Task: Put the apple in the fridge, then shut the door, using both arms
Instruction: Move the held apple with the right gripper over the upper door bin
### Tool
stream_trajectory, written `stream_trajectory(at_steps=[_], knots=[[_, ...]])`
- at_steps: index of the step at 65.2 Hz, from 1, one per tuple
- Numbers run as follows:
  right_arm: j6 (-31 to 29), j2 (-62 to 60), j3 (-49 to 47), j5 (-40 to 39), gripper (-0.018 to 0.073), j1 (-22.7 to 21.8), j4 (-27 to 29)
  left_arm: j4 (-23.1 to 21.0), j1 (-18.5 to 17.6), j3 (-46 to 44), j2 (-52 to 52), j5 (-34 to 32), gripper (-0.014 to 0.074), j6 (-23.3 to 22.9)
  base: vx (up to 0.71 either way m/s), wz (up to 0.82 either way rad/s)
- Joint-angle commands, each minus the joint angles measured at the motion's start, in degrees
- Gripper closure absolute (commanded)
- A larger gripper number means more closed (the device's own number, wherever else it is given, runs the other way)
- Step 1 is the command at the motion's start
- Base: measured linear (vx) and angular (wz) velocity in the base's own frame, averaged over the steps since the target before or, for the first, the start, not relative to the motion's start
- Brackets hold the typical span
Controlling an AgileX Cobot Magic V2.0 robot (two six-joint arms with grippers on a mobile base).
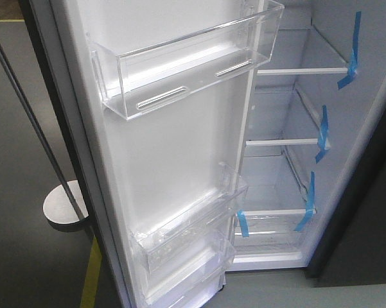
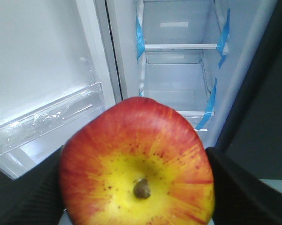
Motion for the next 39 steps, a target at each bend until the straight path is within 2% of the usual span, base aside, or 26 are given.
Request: stream_trajectory(at_steps=[1,39], knots=[[-0.1,0.3,-1.6,-4.0,0.0473,-0.2,1.0,-0.2,0.0,1.1,-0.8,-4.2,0.0601,-0.4,0.0,0.0],[-0.1,0.3,-1.6,-4.0,0.0473,-0.2,1.0,-0.2,0.0,1.1,-0.8,-4.2,0.0601,-0.4,0.0,0.0]])
